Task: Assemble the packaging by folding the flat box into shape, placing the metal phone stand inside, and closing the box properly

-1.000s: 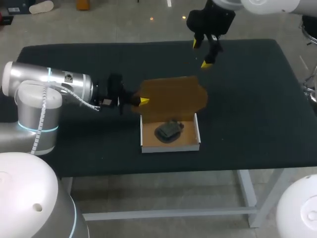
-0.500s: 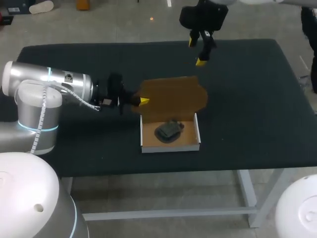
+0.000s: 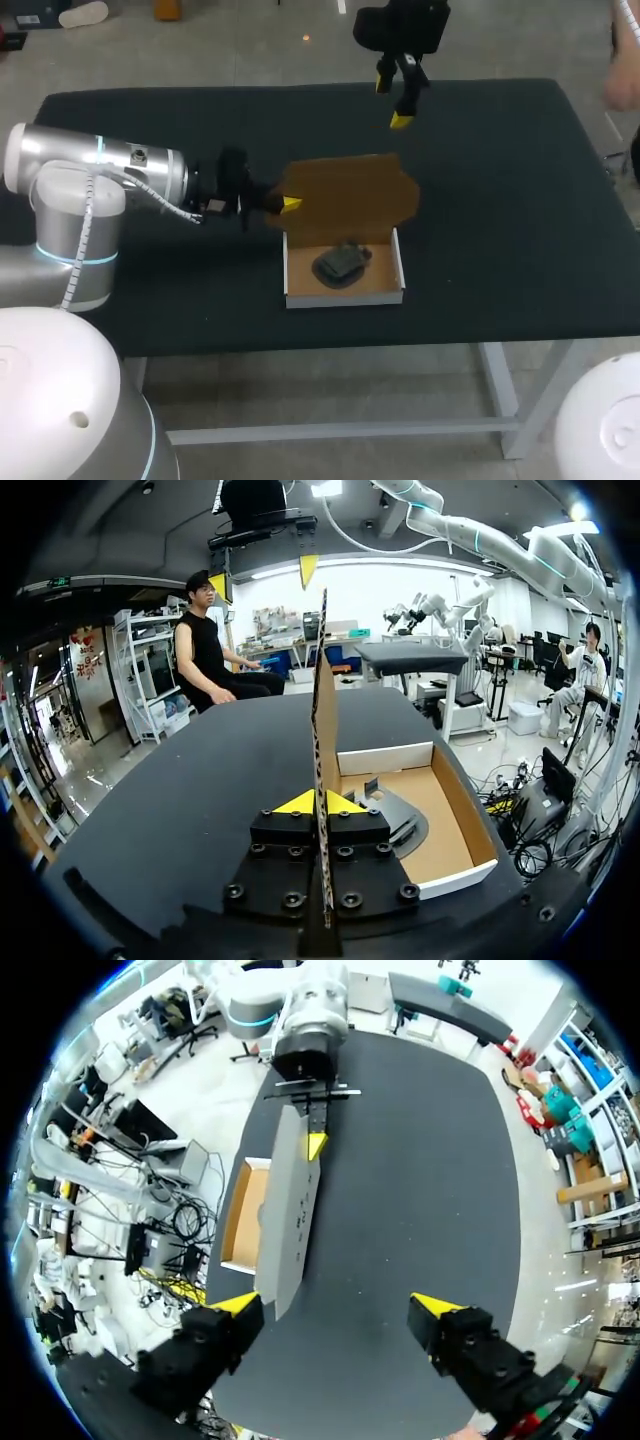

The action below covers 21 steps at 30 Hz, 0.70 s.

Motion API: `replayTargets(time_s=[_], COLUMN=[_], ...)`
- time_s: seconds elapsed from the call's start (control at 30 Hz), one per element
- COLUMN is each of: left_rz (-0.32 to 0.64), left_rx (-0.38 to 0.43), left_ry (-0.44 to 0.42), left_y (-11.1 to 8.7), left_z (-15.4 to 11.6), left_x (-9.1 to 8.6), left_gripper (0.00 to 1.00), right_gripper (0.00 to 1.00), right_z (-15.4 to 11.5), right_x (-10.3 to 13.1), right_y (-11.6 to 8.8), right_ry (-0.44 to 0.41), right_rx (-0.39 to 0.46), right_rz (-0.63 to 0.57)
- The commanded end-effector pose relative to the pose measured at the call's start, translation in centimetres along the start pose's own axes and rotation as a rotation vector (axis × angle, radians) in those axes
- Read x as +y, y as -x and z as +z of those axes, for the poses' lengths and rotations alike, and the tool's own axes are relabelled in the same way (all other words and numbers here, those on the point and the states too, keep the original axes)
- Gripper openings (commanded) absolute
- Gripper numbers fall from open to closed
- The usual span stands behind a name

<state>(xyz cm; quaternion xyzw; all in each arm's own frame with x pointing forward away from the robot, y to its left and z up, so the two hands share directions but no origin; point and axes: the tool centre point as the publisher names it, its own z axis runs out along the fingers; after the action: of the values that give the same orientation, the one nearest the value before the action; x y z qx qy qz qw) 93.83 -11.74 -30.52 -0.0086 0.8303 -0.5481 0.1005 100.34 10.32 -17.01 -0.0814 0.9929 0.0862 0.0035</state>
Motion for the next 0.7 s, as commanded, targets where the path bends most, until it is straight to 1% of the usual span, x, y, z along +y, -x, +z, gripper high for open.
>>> replayTargets(time_s=[0.03,0.2,0.23,0.27,0.3,0.33,0.37,0.4,0.47,0.57,0.7], left_rz=[0.001,0.001,0.001,0.001,0.001,0.001,0.001,0.001,0.001,0.001,0.001], left_rx=[-0.001,-0.001,-0.001,-0.001,-0.001,-0.001,-0.001,-0.001,-0.001,-0.001,-0.001], left_ry=[-0.003,-0.003,-0.003,-0.003,-0.003,-0.003,-0.003,-0.003,-0.003,-0.003,-0.003], left_y=[0.0,0.0,0.0,0.0,0.0,0.0,0.0,0.0,0.0,0.0,0.0], left_z=[0.1,0.1,0.1,0.1,0.1,0.1,0.1,0.1,0.1,0.1,0.1], left_x=[0.1,0.1,0.1,0.1,0.1,0.1,0.1,0.1,0.1,0.1,0.1], left_gripper=[0.00,0.00,0.00,0.00,0.00,0.00,0.00,0.00,0.00,0.00,0.00], right_gripper=[1.00,1.00,0.88,0.56,0.48,0.45,0.39,0.37,0.39,0.37,0.40], right_z=[-0.2,0.1,0.2,0.2,0.3,0.4,0.5,0.6,1.0,1.6,1.9], right_x=[1.3,1.7,1.7,1.8,1.8,1.9,2.0,2.1,2.6,3.2,3.4], right_y=[0.2,0.4,0.4,0.4,0.5,0.5,0.5,0.6,0.6,0.6,0.7], right_ry=[-0.002,-0.012,-0.014,-0.018,-0.021,-0.023,-0.030,-0.039,-0.053,-0.064,-0.060], right_rx=[0.009,0.032,0.032,0.029,0.029,0.030,0.035,0.034,0.038,0.041,0.041], right_rz=[0.027,0.055,0.060,0.070,0.073,0.073,0.081,0.086,0.082,0.069,0.061])
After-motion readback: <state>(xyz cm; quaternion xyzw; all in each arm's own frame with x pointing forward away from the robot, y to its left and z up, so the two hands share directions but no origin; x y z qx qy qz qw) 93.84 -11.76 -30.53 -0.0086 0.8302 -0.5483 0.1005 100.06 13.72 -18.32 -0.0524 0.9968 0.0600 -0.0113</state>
